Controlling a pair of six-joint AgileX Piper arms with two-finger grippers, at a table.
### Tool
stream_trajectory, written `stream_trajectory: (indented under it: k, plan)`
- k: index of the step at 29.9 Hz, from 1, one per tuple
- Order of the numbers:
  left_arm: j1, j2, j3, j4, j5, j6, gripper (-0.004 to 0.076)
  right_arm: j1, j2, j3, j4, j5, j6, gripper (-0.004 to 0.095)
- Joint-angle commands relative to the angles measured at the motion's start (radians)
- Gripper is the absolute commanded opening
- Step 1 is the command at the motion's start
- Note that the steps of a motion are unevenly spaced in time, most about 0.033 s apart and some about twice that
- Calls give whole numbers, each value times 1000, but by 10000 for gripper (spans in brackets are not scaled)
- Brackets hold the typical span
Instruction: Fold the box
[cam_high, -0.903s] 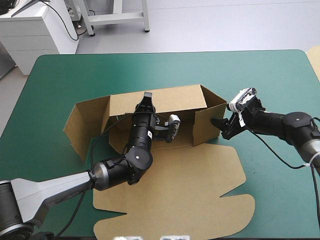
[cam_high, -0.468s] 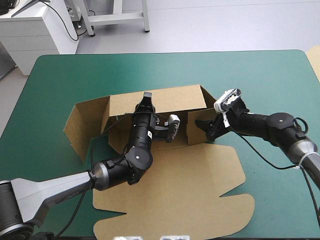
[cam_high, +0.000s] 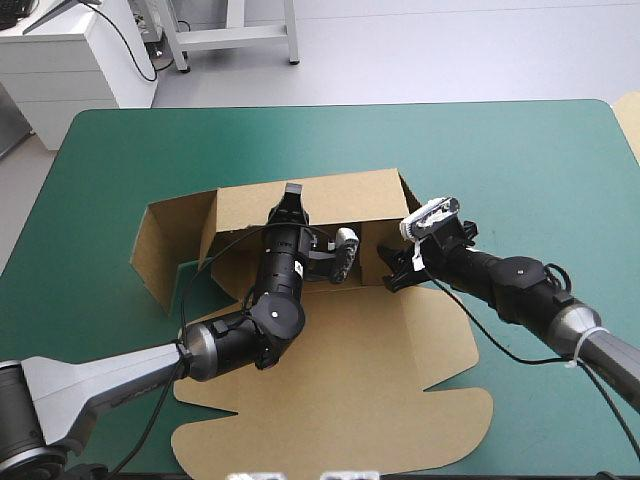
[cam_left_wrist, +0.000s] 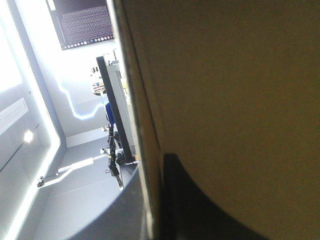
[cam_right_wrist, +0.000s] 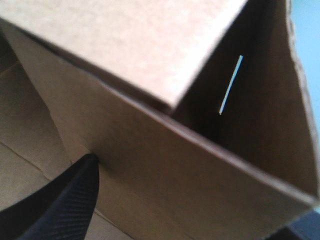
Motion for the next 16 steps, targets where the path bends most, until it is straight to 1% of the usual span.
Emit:
stream_trajectory:
  k: [1, 5, 7, 9, 10, 15, 16]
  plan:
    - [-6, -38, -23, 79, 10, 5, -8, 37, -14, -8, 115, -95, -84, 522]
    - [-6, -38, -23, 79, 10, 5, -8, 43, -14, -10, 241, -97, -148, 471]
    - [-6, -38, -23, 79, 10, 5, -8, 43, -14, -10, 256, -97, -155, 445]
    - [-6, -38, -23, 79, 10, 3, -8, 43, -14, -12, 256, -95, -155, 387]
    - [-6, -38, -23, 79, 10, 3, -8, 43, -14, -17, 256, -95, -159, 349]
    - [-6, -38, -23, 79, 10, 2, -8, 43, -14, -63, 255, -47, -209, 23]
    - [-6, -38, -23, 79, 10, -3, -8, 43, -14, -75, 257, -39, -212, -20]
